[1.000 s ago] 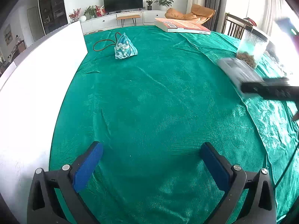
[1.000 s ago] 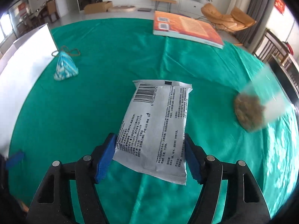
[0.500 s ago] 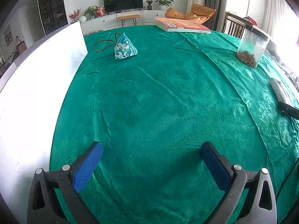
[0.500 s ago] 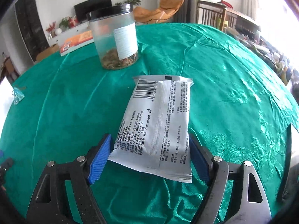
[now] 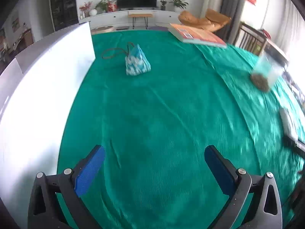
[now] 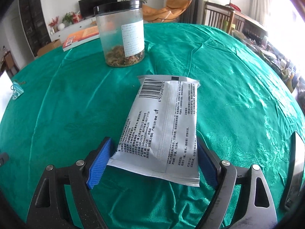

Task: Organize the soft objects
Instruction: 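Grasp the blue patterned pouch with the left tool while the right tool holds the snack packet, then carry both items over the white box and open both tools to drop them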

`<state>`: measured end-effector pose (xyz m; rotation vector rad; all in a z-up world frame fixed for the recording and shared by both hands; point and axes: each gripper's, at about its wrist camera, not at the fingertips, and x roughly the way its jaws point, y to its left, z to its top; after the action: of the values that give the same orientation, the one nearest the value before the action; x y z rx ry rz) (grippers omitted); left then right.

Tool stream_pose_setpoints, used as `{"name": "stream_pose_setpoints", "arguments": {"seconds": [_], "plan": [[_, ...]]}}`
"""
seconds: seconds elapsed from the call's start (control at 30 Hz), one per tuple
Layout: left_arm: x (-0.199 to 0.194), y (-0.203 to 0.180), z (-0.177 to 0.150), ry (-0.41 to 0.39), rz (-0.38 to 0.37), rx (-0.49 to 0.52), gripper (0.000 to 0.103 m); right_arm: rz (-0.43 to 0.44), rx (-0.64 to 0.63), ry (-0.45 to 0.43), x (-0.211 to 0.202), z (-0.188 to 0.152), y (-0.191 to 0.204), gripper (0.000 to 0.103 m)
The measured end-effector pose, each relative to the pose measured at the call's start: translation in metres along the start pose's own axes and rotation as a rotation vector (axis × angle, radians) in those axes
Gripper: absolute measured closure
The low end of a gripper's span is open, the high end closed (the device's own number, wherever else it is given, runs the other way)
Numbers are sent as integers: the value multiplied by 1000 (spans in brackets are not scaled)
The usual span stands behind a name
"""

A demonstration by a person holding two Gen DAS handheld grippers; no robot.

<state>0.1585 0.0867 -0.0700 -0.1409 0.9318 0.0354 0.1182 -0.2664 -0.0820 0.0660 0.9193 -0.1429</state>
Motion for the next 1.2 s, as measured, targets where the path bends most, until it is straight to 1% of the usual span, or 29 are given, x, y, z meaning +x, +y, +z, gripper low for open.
{"name": "stream_pose_setpoints", "arguments": {"seconds": [0.07, 0.13, 0.2, 0.27, 0.3, 0.37, 0.4, 0.47, 0.5, 0.53, 0.6, 0.67, 0.7, 0.77, 0.87, 0.93, 0.97, 1.03, 1.1, 1.13, 1.2], "plan": [[14, 10, 37, -28, 17, -66, 0, 0, 0, 0, 0, 0, 0, 16], [36, 16, 69, -15, 51, -98, 0, 0, 0, 0, 0, 0, 0, 16], [59, 18, 92, 6, 73, -91, 0, 0, 1, 0, 0, 0, 0, 16], [79, 16, 105, 31, 89, -62, 0, 0, 0, 0, 0, 0, 0, 16], [86, 15, 109, 36, 106, -44, 5, 0, 0, 0, 0, 0, 0, 16], [93, 12, 112, 27, 114, 3, 47, -1, 1, 0, 0, 0, 0, 16], [96, 11, 112, 38, 106, 21, 63, 0, 1, 0, 0, 0, 0, 16], [87, 11, 112, 11, 84, 36, 63, 19, 15, -9, -2, -1, -3, 17], [80, 11, 112, -3, 61, 36, 63, 42, 46, -25, -5, 0, -8, 20], [72, 10, 111, -11, 34, 30, 63, 62, 81, -34, -7, 0, -16, 32], [52, 7, 108, -22, -31, 15, 63, 107, 144, -41, -10, -1, -29, 33], [30, 0, 105, -28, -96, 15, 63, 174, 230, -59, -14, -1, -43, 33], [17, -5, 102, -35, -123, 25, 63, 203, 277, -72, -16, 0, -52, 33], [-8, -12, 97, -49, -164, 55, 63, 230, 331, -81, -18, 6, -67, 33], [-41, -14, 92, -66, -218, 70, 63, 216, 350, -88, -24, 30, -84, 33], [-59, -12, 93, -73, -240, 63, 63, 183, 324, -99, -28, 57, -92, 33], [-67, -10, 93, -77, -252, 56, 63, 162, 306, -88, -27, 73, -95, 33], [-81, -10, 95, -90, -261, 50, 63, 116, 275, -65, -21, 105, -101, 33], [-94, -7, 97, -106, -264, 53, 63, 90, 226, -43, -14, 129, -102, 33], [-100, -4, 97, -113, -263, 54, 63, 82, 204, -41, -13, 139, -99, 33], [-114, 3, 97, -120, -267, 49, 63, 99, 182, -54, -17, 156, -95, 33]]}}
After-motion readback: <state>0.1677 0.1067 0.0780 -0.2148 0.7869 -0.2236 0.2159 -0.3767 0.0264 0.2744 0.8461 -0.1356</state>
